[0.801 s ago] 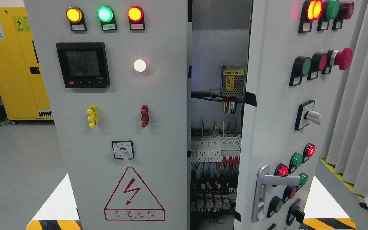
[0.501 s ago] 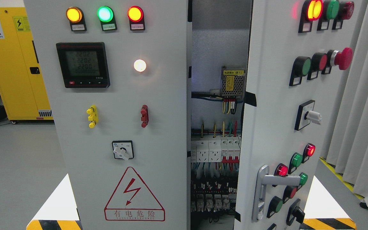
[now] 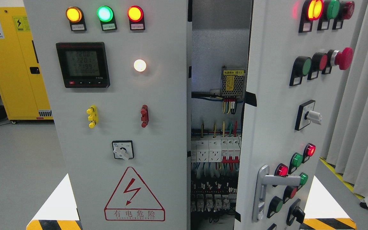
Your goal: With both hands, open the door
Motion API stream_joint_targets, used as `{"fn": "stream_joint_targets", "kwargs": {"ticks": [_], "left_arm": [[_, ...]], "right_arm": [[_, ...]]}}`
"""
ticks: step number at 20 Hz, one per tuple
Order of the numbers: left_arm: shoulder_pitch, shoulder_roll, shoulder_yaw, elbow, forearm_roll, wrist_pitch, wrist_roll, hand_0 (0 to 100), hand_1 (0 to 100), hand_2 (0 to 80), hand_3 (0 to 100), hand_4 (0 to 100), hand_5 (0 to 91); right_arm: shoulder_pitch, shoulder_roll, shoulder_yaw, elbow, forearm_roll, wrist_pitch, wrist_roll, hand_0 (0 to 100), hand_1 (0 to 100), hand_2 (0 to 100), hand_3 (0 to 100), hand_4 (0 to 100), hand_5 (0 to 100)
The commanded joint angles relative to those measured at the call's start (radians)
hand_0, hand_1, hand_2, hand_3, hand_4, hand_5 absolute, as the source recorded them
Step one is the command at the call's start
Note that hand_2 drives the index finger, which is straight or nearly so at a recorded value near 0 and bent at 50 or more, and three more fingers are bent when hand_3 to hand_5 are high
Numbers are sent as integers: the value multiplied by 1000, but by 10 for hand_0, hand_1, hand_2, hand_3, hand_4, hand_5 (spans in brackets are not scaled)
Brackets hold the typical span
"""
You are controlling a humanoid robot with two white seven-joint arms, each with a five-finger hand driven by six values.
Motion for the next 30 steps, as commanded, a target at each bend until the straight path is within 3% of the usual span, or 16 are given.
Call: {"fn": "stream_joint_targets", "kwargs": {"ticks": [1, 5, 6, 14, 17, 21, 26, 30], "left_arm": [[82, 66, 19, -443, 0, -12, -106, 120, 556, 0, 0, 0, 0], [52, 132, 24, -496, 2, -25, -471, 120, 556, 0, 0, 0, 0], [42, 149, 22, -533, 3, -25, -499, 120, 556, 0, 0, 0, 0], [38, 319, 4, -930, 3, -25, -506, 120, 556, 0, 0, 0, 0], [35, 423, -114, -1058, 6, -26, -535, 120, 556, 0, 0, 0, 0], [19, 532, -214, -1220, 112, -29, -538, 120, 556, 0, 0, 0, 0], [19, 676, -269, -1444, 175, -28, -538, 120, 556, 0, 0, 0, 0], [-5, 703, -277, -1533, 210, -28, -558, 120, 556, 0, 0, 0, 0]], "right_arm": [[-1, -6, -24, 0, 0, 0, 0, 0, 500, 40, 0, 0, 0], [-1, -6, -32, 2, -1, 0, 0, 0, 500, 40, 0, 0, 0], [-1, -6, -32, 2, 0, 0, 0, 0, 500, 40, 0, 0, 0], [-1, -7, -32, 2, 0, 0, 0, 0, 500, 40, 0, 0, 0], [-1, -7, -33, 2, -1, 0, 0, 0, 500, 40, 0, 0, 0], [-1, -7, -34, 2, -1, 0, 0, 0, 500, 40, 0, 0, 0], [-1, -7, -34, 2, -1, 0, 0, 0, 500, 40, 0, 0, 0], [-1, -9, -32, 2, -1, 0, 0, 0, 500, 40, 0, 0, 0]]}}
